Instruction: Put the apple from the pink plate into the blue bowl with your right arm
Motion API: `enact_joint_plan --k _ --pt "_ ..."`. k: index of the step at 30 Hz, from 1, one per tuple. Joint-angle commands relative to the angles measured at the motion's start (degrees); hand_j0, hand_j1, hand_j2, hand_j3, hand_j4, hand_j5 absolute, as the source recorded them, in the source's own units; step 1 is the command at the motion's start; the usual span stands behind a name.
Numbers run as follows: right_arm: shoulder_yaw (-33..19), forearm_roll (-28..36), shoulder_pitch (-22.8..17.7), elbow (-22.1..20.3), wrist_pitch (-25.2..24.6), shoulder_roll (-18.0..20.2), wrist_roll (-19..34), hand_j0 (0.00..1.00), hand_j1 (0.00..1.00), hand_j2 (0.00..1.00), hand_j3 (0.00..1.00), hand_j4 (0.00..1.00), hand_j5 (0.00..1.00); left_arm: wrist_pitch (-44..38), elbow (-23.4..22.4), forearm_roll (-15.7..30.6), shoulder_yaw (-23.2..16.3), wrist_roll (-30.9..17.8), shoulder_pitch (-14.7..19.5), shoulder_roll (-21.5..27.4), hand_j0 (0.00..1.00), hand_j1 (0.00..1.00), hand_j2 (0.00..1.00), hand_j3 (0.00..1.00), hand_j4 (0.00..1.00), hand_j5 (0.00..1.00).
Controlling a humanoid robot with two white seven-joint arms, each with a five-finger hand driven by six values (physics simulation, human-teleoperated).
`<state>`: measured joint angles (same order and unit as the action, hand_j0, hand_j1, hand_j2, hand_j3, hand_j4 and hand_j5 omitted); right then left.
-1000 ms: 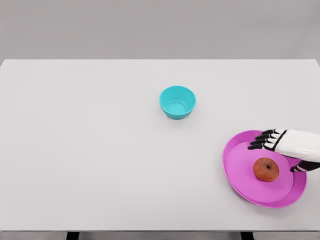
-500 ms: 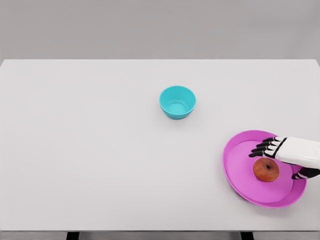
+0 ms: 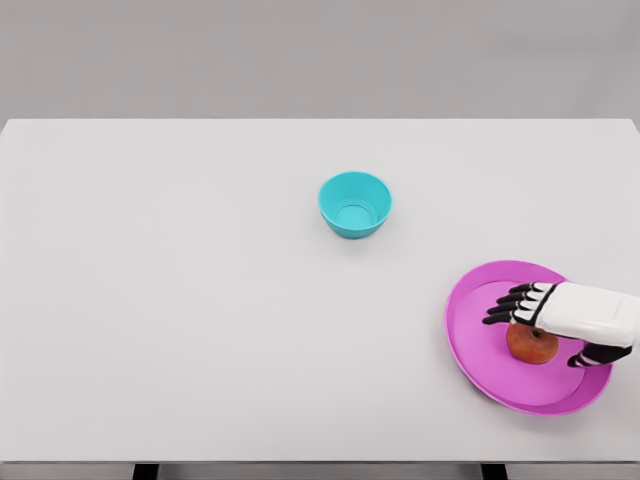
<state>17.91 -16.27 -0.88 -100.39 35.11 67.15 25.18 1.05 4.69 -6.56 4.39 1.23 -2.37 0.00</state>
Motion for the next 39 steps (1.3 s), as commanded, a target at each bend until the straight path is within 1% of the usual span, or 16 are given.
enact_joint_plan --k 1,6,8,12,13,14,15,16,18,19,20,28,34,36,38,39 --pt "0.1 0.3 0.0 0.0 -0.1 -0.4 0.0 1.00 1.00 1.00 1.00 1.00 1.00 0.0 0.1 0.0 0.0 0.0 0.0 0.0 1.00 1.00 1.00 1.00 1.00 1.00" --pt "0.5 0.2 0.1 0.4 -0.1 -0.6 0.0 1.00 1.00 1.00 1.00 1.00 1.00 0.0 0.0 0.0 0.0 0.0 0.0 0.0 1.00 1.00 1.00 1.00 1.00 1.00" --pt "0.8 0.2 0.1 0.4 -0.1 -0.6 0.0 0.95 0.95 0.95 0.95 0.95 0.95 0.0 0.0 0.1 0.0 0.0 0.0 0.0 1.00 1.00 1.00 1.00 1.00 1.00" --pt "1.5 0.0 0.1 0.6 -0.1 -0.6 0.0 0.95 0.95 0.95 0.95 0.95 0.95 0.0 0.0 0.0 0.0 0.0 0.0 0.0 1.00 1.00 1.00 1.00 1.00 1.00" --pt "1.5 0.0 0.1 0.7 -0.1 -0.6 0.0 0.92 0.92 0.92 0.92 0.92 0.92 0.0 0.0 0.0 0.0 0.0 0.0 0.0 1.00 1.00 1.00 1.00 1.00 1.00" --pt "1.5 0.0 0.1 0.7 -0.1 -0.6 0.1 0.88 0.88 0.88 0.88 0.88 0.88 0.0 0.1 0.0 0.0 0.0 0.0 0.0 1.00 1.00 1.00 1.00 1.00 1.00" --pt "1.5 0.0 0.1 0.7 -0.1 -0.5 0.1 0.76 0.76 0.76 0.76 0.76 0.76 0.0 0.1 0.0 0.0 0.0 0.0 0.0 1.00 1.00 1.00 1.00 1.00 1.00" --pt "1.5 0.0 0.1 0.7 -0.1 -0.5 0.1 0.67 0.67 0.67 0.67 0.67 0.67 0.0 0.0 0.0 0.0 0.0 0.0 0.0 1.00 1.00 1.00 1.00 1.00 1.00" --pt "1.4 0.0 0.1 0.6 -0.1 -0.5 1.7 0.51 0.51 0.51 0.51 0.51 0.51 0.0 0.0 0.0 0.0 0.0 0.0 0.0 1.00 1.00 1.00 1.00 1.00 1.00" --pt "1.4 0.0 0.1 0.6 -0.1 -0.5 1.7 0.46 0.46 0.46 0.46 0.46 0.46 0.0 0.1 0.0 0.0 0.0 0.0 0.0 1.00 1.00 1.00 1.00 1.00 1.00" --pt "1.4 0.0 0.1 0.6 -0.1 -0.5 1.7 0.42 0.42 0.42 0.42 0.42 0.42 0.0 0.0 0.0 0.0 0.0 0.0 0.0 1.00 1.00 1.00 1.00 1.00 1.00" --pt "0.5 0.4 1.1 0.7 -0.1 -0.4 1.8 0.41 0.41 0.41 0.41 0.41 0.41 0.0 0.0 0.1 0.0 0.0 0.0 0.0 1.00 1.00 1.00 1.00 1.00 1.00" --pt "-4.8 0.4 1.4 0.8 -0.1 -0.6 1.8 0.41 0.41 0.41 0.41 0.41 0.41 0.0 0.1 0.0 0.0 0.0 0.0 0.0 1.00 1.00 1.00 1.00 1.00 1.00" --pt "-7.0 0.4 1.4 0.9 -0.1 -1.9 1.8 0.41 0.41 0.41 0.41 0.41 0.41 0.0 0.0 0.0 0.0 0.0 0.0 0.0 1.00 1.00 1.00 1.00 1.00 1.00" --pt "-8.0 0.4 1.4 1.0 -0.1 -2.3 2.2 0.41 0.41 0.41 0.41 0.41 0.41 0.0 0.0 0.0 0.0 0.0 0.0 0.0 1.00 1.00 1.00 1.00 1.00 1.00" --pt "-8.1 0.1 1.5 1.1 -0.1 -3.2 2.2 0.41 0.41 0.41 0.41 0.41 0.41 0.0 0.0 0.0 0.0 0.0 0.0 0.0 1.00 1.00 1.00 1.00 1.00 1.00"
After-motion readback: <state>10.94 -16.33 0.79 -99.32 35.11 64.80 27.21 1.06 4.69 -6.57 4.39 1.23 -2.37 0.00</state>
